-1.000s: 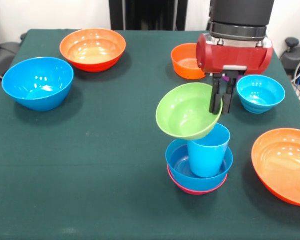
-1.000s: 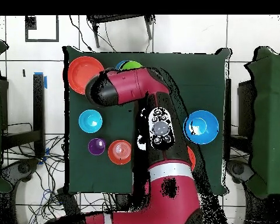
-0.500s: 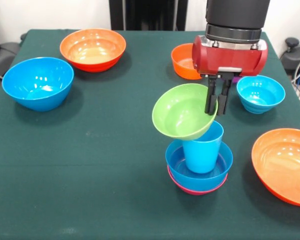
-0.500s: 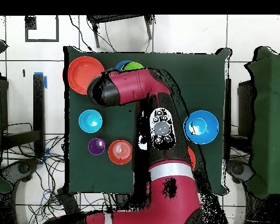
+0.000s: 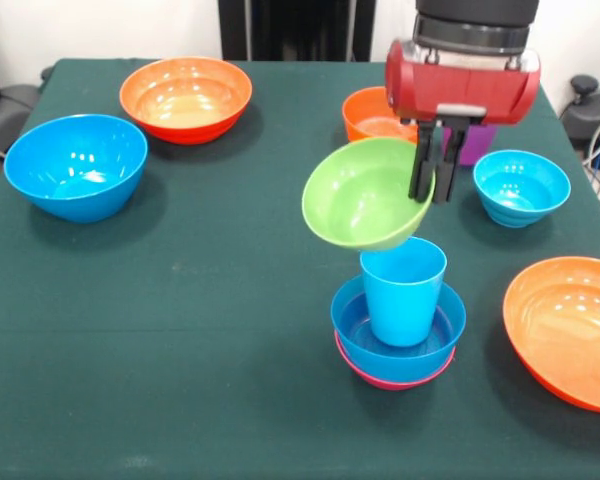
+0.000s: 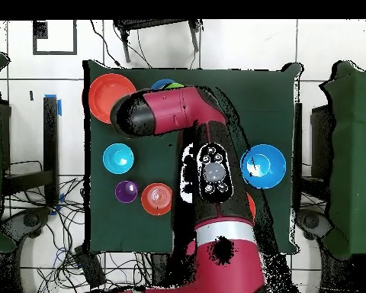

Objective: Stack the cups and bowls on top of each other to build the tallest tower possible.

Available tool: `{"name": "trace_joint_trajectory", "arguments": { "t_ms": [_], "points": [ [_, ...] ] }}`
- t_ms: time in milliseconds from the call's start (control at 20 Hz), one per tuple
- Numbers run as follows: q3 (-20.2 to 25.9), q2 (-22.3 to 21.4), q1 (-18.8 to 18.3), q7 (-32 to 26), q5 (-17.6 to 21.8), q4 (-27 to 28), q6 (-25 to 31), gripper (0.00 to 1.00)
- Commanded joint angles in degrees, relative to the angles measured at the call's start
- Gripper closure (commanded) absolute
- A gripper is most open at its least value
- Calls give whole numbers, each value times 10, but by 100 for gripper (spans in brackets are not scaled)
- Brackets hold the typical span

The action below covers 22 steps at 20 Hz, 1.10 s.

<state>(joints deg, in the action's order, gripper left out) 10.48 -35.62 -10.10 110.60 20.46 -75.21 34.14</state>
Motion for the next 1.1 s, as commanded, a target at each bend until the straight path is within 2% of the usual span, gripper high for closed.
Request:
{"name": "trace_joint_trajectory", "arguments": {
  "t_ms": [50,300,750,1100],
  "points": [
    [8,-31,12,-3,-11,-8,94,100],
    [13,-32,9,-3,-7,-8,100,100],
    [5,0,19,19,14,-4,56,100],
    [3,7,23,18,14,9,65,100]
  ]
}}
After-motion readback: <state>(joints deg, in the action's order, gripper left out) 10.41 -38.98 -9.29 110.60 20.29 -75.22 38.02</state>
